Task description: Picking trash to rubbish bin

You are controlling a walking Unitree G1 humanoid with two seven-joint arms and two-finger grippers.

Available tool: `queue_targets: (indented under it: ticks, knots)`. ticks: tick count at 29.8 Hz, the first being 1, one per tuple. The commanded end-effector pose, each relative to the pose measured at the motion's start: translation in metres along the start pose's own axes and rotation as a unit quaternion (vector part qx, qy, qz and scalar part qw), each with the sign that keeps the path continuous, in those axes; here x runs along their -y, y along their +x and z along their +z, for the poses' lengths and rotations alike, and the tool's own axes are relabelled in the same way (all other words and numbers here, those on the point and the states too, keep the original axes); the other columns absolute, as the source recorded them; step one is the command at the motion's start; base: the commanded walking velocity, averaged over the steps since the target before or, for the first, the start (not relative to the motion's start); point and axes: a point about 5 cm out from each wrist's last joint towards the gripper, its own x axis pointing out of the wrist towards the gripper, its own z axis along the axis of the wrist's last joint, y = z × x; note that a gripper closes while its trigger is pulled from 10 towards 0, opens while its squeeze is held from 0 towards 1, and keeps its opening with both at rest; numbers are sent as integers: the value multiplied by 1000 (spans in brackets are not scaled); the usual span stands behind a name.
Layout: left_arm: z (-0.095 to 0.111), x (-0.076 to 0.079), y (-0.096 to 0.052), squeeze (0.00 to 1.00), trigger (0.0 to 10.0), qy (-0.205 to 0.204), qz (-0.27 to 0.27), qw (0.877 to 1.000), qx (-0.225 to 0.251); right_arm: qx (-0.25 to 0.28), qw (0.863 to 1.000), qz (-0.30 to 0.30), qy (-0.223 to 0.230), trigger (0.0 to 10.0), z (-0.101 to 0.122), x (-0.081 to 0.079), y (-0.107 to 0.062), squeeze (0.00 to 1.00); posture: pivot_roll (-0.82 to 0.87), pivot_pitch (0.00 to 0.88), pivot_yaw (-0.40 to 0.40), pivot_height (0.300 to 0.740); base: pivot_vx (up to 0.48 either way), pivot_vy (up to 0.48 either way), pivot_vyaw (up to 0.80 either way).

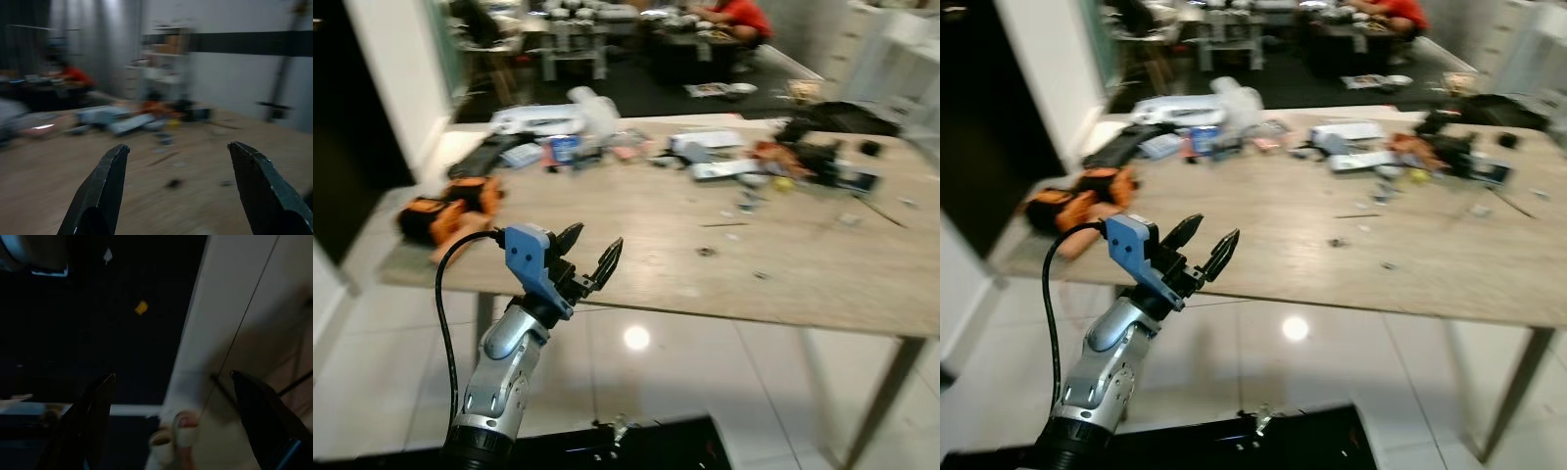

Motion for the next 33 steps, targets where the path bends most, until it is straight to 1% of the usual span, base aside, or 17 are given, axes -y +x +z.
queue_targets:
  ticks: [1, 5, 6, 9, 10, 11, 12, 15, 22, 33]
  knots:
    - [0, 1, -2, 0, 10000, -2, -6, 1000, -5, -18, 1000, 5, 2, 10000, -10, -5, -1, 0, -104, 176, 17, 740, 0, 0, -800]
    - [1, 0, -1, 0, 10000, 8, 1, 1000, -9, -13, 1000, 2, 4, 10000, -9, -4, -1, 0, -105, 175, 18, 740, 0, 0, -800]
    - [1, -3, -1, 0, 10000, 17, 14, 1000, -11, -11, 1000, 1, 7, 10000, -8, -4, -1, 0, -105, 176, 18, 740, 0, 0, -506]
    - [1, -17, -1, 0, 10000, 44, 77, 996, -21, -9, 1000, -1, 1, 10000, -7, -3, 0, 0, -104, 175, 17, 740, 0, 0, 0]
    - [1, -17, -1, 0, 10000, 44, 77, 996, -21, -9, 1000, -1, 1, 10000, -7, -3, 0, 0, -104, 175, 17, 740, 0, 0, 0]
    - [1, -25, -2, 0, 10000, 55, 103, 993, -28, -8, 1000, 0, -1, 10000, -7, -3, 0, 0, -104, 174, 16, 740, 0, 0, 0]
    - [1, -25, -2, 0, 10000, 55, 103, 993, -28, -8, 1000, 0, -1, 10000, -7, -3, 0, 0, -104, 174, 16, 740, 0, 0, 0]
    - [4, -39, -9, 0, 10000, 69, 147, 986, -33, -8, 1000, 0, -1, 10000, -7, -3, 0, 0, -101, 174, 14, 740, 105, 0, 0]
    - [6, -42, -10, 0, 10000, 78, 157, 984, -35, -8, 1000, 1, -3, 10000, -8, -2, -1, 0, -99, 173, 13, 740, 328, 0, 0]
    - [6, -35, -4, 0, 10000, 78, 146, 986, -30, -9, 1000, 1, -1, 10000, -9, -2, -1, 0, -104, 176, 10, 740, 350, 0, 0]
